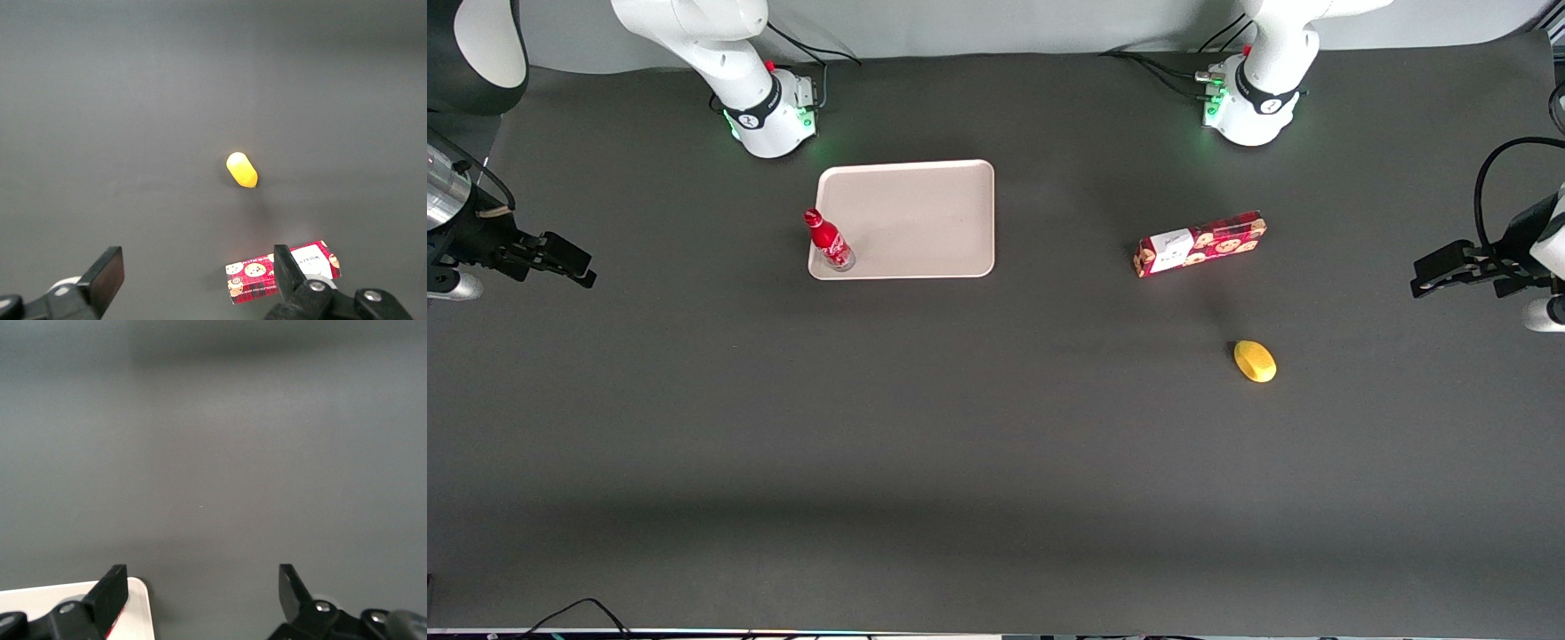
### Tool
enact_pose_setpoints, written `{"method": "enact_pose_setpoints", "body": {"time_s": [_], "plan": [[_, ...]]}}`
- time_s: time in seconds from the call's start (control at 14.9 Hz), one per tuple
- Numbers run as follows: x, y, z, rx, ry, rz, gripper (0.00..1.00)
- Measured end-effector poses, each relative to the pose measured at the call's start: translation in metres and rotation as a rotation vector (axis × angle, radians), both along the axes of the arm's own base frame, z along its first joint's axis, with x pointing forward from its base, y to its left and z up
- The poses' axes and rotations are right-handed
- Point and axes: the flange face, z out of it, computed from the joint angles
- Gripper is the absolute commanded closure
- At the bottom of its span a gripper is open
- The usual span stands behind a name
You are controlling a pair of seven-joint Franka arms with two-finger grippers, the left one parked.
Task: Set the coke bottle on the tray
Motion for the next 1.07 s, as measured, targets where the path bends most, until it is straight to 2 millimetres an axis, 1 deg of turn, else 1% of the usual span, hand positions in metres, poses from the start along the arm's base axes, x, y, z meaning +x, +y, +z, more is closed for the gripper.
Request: {"method": "enact_pose_setpoints", "body": {"time_s": [0.13,0.27,0.4,0.54,0.74,0.87,1.07], "plan": [[0.001,0.001,0.002,0.001,-0.004,0.008,0.0],[0.004,0.001,0.009,0.001,-0.018,0.007,0.0],[0.005,0.003,0.021,0.003,-0.024,0.01,0.0],[0.005,0.01,0.035,0.042,-0.014,0.002,0.0],[0.009,0.02,0.035,0.078,-0.002,-0.022,0.0],[0.011,0.023,0.033,0.078,0.002,-0.018,0.0],[0.011,0.025,0.034,0.076,0.006,0.047,0.0]]}}
